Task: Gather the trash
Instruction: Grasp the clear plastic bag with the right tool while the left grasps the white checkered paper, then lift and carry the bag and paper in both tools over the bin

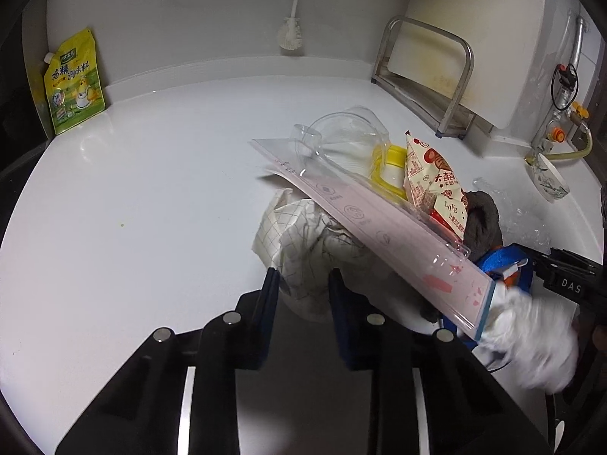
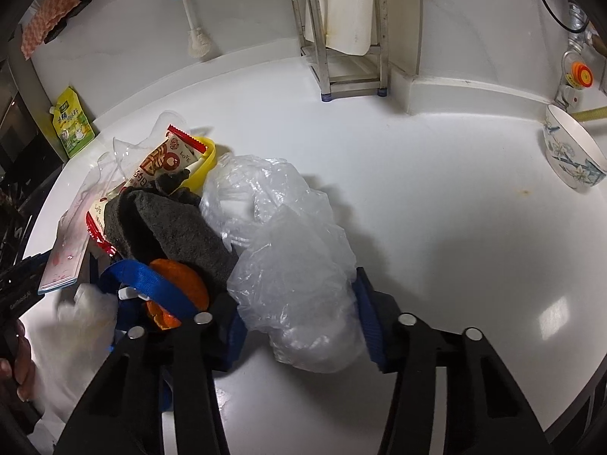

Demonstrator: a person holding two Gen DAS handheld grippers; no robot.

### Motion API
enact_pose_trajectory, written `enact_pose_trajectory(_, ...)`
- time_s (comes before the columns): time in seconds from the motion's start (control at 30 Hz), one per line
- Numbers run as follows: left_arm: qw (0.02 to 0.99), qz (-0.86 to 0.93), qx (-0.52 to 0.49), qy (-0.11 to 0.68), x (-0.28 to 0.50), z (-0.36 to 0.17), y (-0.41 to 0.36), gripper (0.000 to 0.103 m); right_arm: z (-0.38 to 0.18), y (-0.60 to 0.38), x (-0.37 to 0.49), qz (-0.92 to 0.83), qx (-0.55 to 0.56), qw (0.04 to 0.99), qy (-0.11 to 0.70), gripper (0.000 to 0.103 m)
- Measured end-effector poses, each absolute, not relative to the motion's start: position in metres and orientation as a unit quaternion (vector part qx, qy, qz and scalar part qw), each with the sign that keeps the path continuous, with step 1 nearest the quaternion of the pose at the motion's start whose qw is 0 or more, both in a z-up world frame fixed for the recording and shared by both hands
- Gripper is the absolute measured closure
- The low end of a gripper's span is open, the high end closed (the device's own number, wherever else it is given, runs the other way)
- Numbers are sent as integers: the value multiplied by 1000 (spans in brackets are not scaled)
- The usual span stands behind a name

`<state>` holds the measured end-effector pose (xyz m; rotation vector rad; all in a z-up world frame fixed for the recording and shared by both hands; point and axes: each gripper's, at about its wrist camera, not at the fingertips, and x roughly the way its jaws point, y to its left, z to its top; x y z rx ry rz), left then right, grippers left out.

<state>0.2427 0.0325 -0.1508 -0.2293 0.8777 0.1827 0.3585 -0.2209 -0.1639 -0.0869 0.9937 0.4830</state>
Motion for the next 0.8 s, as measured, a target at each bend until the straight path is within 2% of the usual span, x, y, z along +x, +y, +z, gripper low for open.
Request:
enact_pose_trajectory(0.13,897,92,-108,418,238,-144,38,79,-161,-223,354,221,-33,852,473,60)
enact_pose_trajectory(0.8,915,79,-71,389,204,-74,87,81,-96,-223,300,151,18,874,461,61)
